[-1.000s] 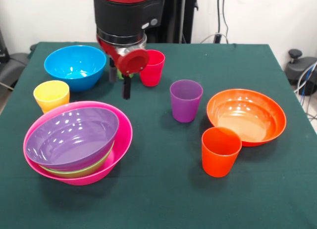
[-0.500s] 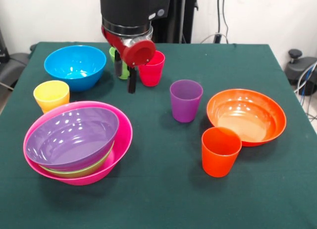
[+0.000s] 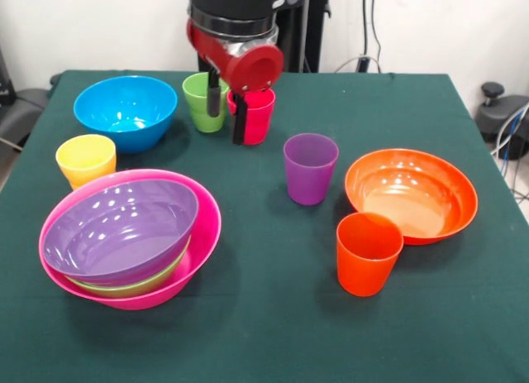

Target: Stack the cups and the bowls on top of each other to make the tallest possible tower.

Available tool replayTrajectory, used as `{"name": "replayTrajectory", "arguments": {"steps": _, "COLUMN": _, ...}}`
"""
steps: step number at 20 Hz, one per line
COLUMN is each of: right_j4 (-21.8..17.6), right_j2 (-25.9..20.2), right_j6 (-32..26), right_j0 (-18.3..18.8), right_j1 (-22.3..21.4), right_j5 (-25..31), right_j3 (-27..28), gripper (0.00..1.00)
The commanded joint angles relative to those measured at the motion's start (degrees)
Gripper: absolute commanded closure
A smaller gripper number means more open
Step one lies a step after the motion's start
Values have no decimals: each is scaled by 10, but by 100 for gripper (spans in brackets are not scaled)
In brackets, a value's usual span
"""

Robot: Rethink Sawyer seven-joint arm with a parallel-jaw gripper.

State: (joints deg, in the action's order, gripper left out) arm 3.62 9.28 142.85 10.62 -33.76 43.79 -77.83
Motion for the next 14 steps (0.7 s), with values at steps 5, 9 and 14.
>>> {"name": "replayTrajectory", "arguments": {"steps": 5, "right_j4": 18, "right_j2": -22, "right_j6": 62, "right_j0": -16, "right_j1": 22, "right_j5": 6, "right_j3": -39, "gripper": 0}}
{"name": "replayTrajectory", "arguments": {"steps": 9, "right_j4": 19, "right_j2": -23, "right_j6": 43, "right_j0": -6, "right_j1": 27, "right_j5": 9, "right_j3": -32, "gripper": 0}}
{"name": "replayTrajectory", "arguments": {"steps": 14, "right_j4": 17, "right_j2": -27, "right_j6": 24, "right_j0": 6, "right_j1": 26, "right_j5": 12, "right_j3": -29, "gripper": 0}}
